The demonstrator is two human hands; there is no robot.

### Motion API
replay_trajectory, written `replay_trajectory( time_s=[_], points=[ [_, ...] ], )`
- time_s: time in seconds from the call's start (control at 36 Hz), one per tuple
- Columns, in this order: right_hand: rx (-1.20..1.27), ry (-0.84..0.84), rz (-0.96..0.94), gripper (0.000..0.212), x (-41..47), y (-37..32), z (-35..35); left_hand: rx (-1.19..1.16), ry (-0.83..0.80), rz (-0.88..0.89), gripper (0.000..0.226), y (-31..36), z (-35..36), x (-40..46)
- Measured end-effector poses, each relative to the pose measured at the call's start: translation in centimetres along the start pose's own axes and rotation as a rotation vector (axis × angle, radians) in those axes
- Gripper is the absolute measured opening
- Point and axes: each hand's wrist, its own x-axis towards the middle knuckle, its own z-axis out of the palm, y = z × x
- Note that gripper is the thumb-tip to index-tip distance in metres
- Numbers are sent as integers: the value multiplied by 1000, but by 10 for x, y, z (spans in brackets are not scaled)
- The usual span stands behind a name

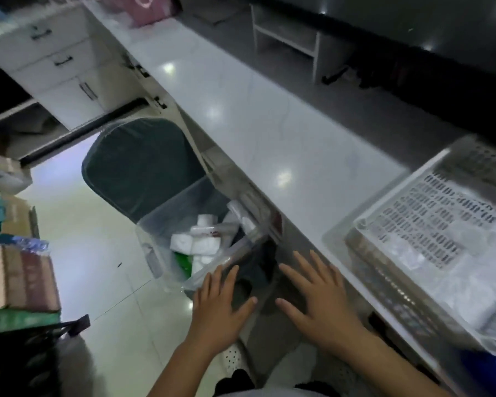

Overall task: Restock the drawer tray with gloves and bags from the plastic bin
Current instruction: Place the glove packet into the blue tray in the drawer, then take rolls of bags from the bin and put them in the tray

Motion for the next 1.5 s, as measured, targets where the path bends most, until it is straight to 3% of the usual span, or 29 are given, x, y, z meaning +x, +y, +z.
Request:
replay_trajectory(
  time_s=[0.31,0.61,0.81,1.0,1.14,1.31,1.5],
  points=[
    [9,-146,225,72,65,-87,85,-60,-29,-26,80,-156,-25,36],
    [-73,-221,269,75,134,-94,94,-147,-172,-270,81,-247,-13,83],
    [-129,-289,232,72,237,-83,121,-132,-213,-260,78,-251,-35,124],
    [-143,-422,233,74,303,-61,159,72,-288,-191,76,-256,-50,182],
    [-235,-443,87,70,312,-47,189,168,-381,-155,75,-260,-44,238],
    [-249,-435,83,78,311,-42,220,213,-476,-134,63,-252,-32,309],
    [-208,-347,3,67,306,-51,233,236,-463,-39,80,-234,1,400]
  ],
)
